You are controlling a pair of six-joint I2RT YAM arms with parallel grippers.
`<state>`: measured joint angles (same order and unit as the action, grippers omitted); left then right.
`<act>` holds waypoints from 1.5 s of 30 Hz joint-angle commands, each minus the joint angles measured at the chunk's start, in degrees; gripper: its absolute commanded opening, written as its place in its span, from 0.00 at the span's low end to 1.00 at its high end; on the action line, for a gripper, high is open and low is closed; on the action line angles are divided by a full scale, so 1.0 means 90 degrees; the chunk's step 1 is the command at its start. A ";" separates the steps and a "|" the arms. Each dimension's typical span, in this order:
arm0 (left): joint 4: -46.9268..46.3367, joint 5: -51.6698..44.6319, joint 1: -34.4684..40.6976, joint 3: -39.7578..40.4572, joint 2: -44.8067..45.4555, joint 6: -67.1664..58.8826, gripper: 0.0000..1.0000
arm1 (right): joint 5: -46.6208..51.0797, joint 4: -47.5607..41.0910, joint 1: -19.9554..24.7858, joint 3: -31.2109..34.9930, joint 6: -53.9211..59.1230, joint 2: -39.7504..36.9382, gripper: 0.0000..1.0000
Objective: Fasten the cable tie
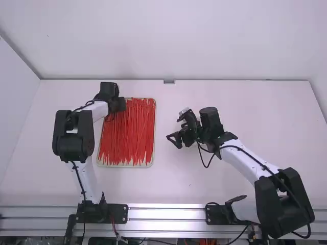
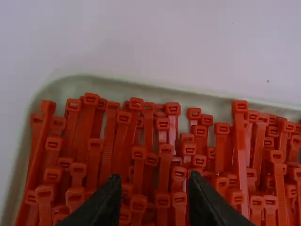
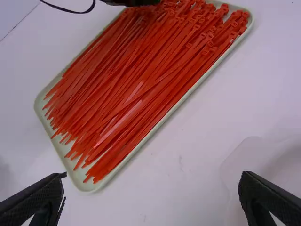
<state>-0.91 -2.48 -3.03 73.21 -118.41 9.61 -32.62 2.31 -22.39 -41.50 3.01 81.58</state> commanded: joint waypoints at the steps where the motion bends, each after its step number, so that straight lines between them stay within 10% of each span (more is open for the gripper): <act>1: 0.0044 0.0017 -0.0068 -0.0126 -0.0073 -0.0177 0.36 | -0.0046 -0.0019 -0.0007 -0.0180 0.0002 0.0051 0.99; 45: -0.0010 0.0068 -0.0070 -0.0143 -0.0073 -0.0243 0.23 | -0.0049 -0.0007 -0.0012 -0.0180 0.0005 0.0051 0.99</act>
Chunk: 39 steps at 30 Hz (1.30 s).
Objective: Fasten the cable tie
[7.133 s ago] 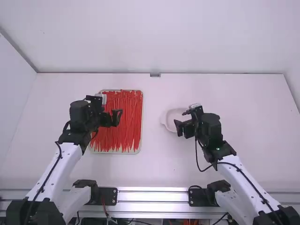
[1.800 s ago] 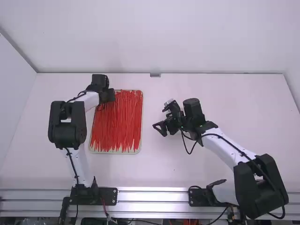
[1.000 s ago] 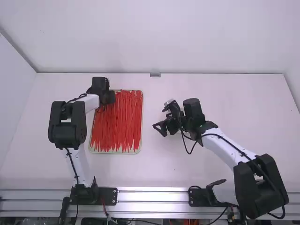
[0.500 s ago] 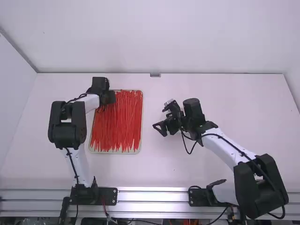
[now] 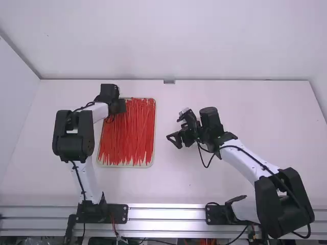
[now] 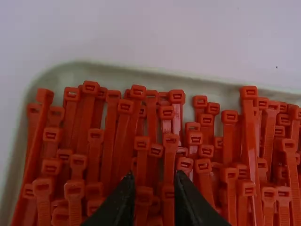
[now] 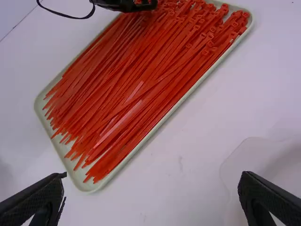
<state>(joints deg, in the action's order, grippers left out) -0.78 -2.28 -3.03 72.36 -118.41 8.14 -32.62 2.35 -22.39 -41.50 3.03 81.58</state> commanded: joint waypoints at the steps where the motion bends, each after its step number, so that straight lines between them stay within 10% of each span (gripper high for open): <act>1: -0.0032 0.0049 -0.0068 -0.0049 -0.0073 -0.0075 0.23 | -0.0046 -0.0017 -0.0012 -0.0180 0.0002 0.0051 0.99; 39: 0.0308 0.0214 -0.0068 -0.0291 -0.0073 -0.0022 0.22 | -0.0066 -0.0027 -0.0012 -0.0180 -0.0017 0.0051 0.98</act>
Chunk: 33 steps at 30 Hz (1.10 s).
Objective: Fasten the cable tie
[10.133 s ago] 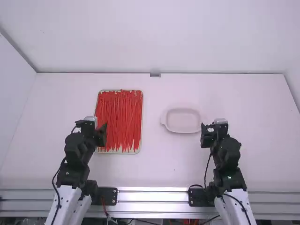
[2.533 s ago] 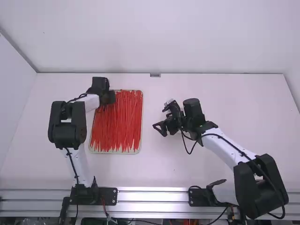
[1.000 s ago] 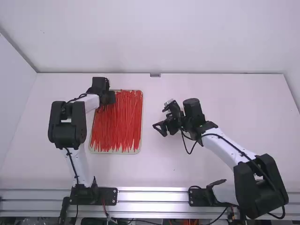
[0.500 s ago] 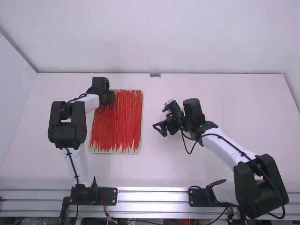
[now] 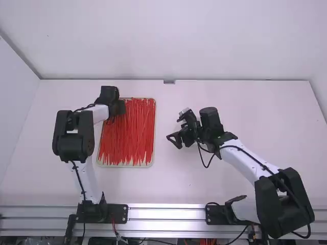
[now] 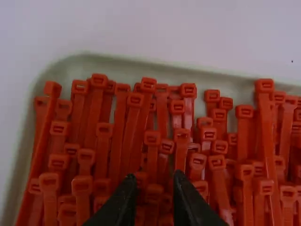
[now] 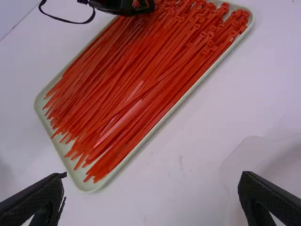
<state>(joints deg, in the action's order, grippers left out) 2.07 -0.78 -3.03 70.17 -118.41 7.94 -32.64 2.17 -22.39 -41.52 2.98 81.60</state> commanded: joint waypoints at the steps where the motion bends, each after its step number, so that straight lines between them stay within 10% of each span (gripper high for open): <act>1: 0.0000 0.0046 -0.0068 -0.0046 -0.0073 -0.0002 0.22 | -0.0063 -0.0007 -0.0012 -0.0177 -0.0015 0.0049 0.99; 11: 0.0068 0.0046 -0.0068 -0.0049 -0.0073 -0.0002 0.04 | -0.0066 -0.0007 -0.0012 -0.0177 -0.0015 0.0049 0.99; 33: -0.0418 0.0027 -0.0070 0.0782 0.0359 0.0333 0.02 | -0.0039 0.0056 -0.0012 -0.0177 0.0002 0.0049 0.99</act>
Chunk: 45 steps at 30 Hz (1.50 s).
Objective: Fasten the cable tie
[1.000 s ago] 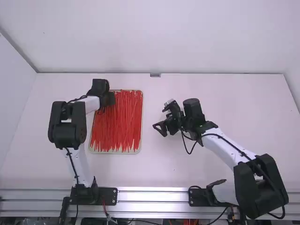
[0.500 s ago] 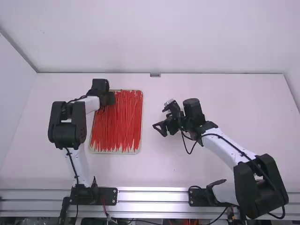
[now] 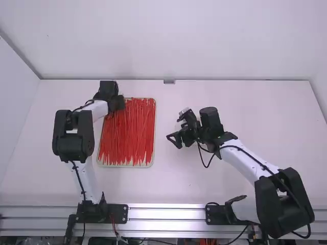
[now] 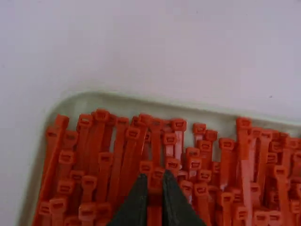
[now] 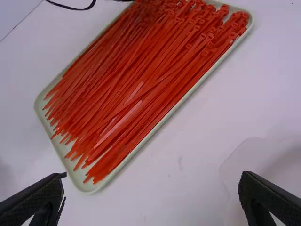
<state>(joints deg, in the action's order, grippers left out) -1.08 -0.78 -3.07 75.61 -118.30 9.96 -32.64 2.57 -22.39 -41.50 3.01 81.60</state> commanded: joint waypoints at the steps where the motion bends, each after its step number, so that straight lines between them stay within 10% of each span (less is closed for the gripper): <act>1: -0.0151 0.0027 -0.0066 0.0245 0.0474 0.0112 0.02 | -0.0041 0.0015 -0.0012 -0.0180 0.0005 0.0049 0.98; 22: -0.1411 -0.0199 0.0034 -0.0648 0.4724 -0.0044 0.02 | -0.0070 0.0289 -0.0012 -0.0180 -0.0024 0.0049 0.99; 45: 0.2188 -0.2781 0.0100 -0.3762 0.6224 0.0763 0.02 | -0.1741 0.3390 -0.0102 -0.0180 -0.1185 0.0046 0.99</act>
<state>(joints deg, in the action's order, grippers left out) 18.15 -20.75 -2.57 42.02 -61.80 15.07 -45.93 32.88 -23.24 -41.52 -4.51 81.60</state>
